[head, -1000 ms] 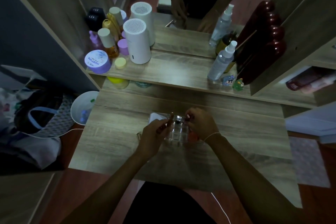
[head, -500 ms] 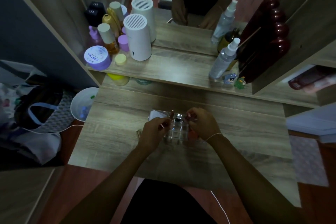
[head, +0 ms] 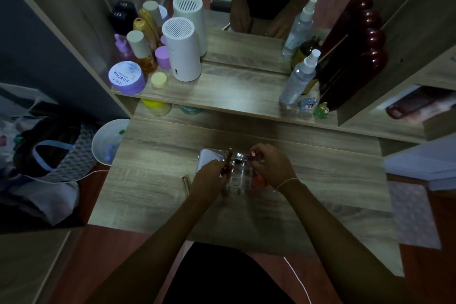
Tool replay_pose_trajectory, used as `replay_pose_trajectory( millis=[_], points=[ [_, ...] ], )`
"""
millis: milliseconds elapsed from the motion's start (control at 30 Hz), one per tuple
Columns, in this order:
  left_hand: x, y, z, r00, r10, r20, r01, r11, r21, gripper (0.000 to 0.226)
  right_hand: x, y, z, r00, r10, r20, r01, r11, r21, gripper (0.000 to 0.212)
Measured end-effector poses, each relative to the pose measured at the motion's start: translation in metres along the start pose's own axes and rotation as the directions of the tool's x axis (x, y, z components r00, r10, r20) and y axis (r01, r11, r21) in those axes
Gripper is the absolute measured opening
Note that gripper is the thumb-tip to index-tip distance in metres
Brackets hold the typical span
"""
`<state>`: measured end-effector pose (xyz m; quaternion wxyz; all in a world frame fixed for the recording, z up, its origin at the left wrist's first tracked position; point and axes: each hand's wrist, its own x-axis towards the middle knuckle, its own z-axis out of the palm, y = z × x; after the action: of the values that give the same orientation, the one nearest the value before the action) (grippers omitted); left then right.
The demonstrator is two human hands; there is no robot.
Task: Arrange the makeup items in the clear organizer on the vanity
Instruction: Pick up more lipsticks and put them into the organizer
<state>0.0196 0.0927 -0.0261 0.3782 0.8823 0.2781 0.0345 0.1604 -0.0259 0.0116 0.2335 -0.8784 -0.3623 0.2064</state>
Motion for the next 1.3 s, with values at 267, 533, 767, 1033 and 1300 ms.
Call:
replay_pose_trajectory(
  millis=[267, 533, 767, 1033, 1300],
  points=[
    [0.0, 0.0, -0.005, 1.0, 0.0, -0.022, 0.0, 1.0, -0.012, 0.011, 0.002, -0.001, -0.002, 1.0, -0.008, 0.003, 0.008, 1.0, -0.006, 0.019],
    [-0.001, 0.002, -0.011, 1.0, -0.012, -0.026, 0.011, 0.999, -0.047, 0.018, 0.001, 0.0, -0.002, 1.0, -0.01, 0.009, 0.01, 1.0, -0.024, 0.022],
    [-0.005, 0.006, -0.021, 0.998, -0.043, -0.055, 0.04, 0.997, -0.066, 0.027, 0.001, -0.001, -0.005, 1.0, -0.017, 0.017, 0.017, 0.999, -0.042, 0.031],
    [-0.038, -0.017, -0.074, 0.972, -0.017, -0.236, 0.015, 1.0, -0.008, 0.031, -0.011, -0.024, -0.021, 0.946, -0.206, -0.25, 0.191, 0.978, -0.083, 0.043],
    [-0.056, -0.093, -0.096, 0.965, -0.019, -0.26, 0.077, 0.973, 0.216, 0.041, -0.043, -0.105, 0.036, 0.944, -0.263, -0.197, 0.285, 0.954, 0.09, 0.018]
  ],
)
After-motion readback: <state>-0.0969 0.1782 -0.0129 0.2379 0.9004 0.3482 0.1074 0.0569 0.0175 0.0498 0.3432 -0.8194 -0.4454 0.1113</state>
